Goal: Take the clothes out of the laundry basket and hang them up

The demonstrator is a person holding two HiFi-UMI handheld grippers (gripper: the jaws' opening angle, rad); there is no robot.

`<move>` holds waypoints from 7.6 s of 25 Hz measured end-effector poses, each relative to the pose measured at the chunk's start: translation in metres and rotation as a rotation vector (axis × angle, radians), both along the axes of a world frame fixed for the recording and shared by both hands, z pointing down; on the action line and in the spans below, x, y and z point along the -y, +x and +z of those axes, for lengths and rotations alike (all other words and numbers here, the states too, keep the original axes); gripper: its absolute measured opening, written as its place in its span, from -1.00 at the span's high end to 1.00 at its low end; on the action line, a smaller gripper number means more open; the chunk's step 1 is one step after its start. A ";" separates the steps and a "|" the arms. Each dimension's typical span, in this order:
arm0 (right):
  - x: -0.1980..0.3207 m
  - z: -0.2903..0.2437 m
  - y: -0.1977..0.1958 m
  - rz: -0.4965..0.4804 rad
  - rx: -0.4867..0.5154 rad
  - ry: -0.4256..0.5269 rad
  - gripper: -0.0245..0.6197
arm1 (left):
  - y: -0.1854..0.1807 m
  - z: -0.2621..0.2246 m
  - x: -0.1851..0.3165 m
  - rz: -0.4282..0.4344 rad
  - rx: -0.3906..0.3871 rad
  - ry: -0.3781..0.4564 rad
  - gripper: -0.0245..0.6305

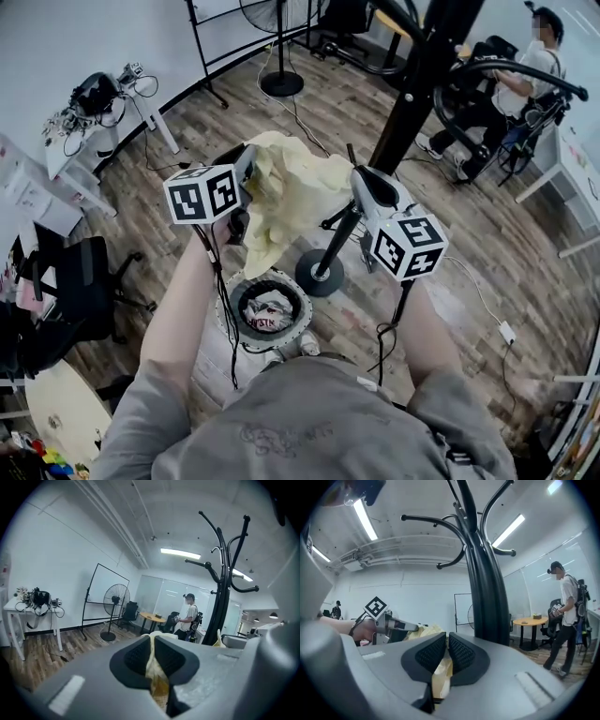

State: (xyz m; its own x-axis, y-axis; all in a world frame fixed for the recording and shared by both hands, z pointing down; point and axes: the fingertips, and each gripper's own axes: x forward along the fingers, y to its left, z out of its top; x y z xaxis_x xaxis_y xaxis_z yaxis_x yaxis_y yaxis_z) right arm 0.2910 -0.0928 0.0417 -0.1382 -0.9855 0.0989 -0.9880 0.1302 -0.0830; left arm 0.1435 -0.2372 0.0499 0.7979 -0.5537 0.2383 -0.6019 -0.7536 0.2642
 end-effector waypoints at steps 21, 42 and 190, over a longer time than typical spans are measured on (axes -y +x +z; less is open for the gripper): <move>-0.233 -0.107 0.132 0.578 0.159 0.389 0.79 | 0.126 -0.110 -0.153 0.479 -0.234 0.026 0.83; -0.297 0.108 0.133 0.746 0.358 -0.053 0.78 | 0.148 0.064 -0.269 0.634 0.053 -0.145 0.83; -0.110 0.890 -0.272 -0.519 -0.120 -1.248 -0.14 | -0.231 0.853 -0.202 -0.064 0.522 -0.857 0.03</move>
